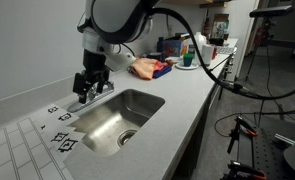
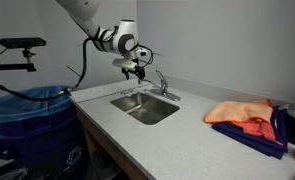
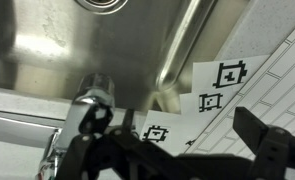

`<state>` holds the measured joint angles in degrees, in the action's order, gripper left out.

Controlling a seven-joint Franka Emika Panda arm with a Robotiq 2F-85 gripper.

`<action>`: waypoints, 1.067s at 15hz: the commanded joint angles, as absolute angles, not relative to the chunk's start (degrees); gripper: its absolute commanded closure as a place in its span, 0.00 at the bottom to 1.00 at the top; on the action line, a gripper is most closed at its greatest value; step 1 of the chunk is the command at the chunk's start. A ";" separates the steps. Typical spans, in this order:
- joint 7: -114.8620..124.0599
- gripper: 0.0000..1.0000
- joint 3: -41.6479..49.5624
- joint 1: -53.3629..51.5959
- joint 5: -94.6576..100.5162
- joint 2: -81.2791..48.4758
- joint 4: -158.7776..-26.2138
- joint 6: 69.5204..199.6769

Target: Move the tap to the right

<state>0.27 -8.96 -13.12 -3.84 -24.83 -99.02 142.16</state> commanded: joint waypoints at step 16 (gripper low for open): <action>3.36 0.00 -7.04 -12.21 -1.88 -21.39 -103.58 141.41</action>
<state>2.72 -6.61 -13.05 -2.15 -22.65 -102.03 142.16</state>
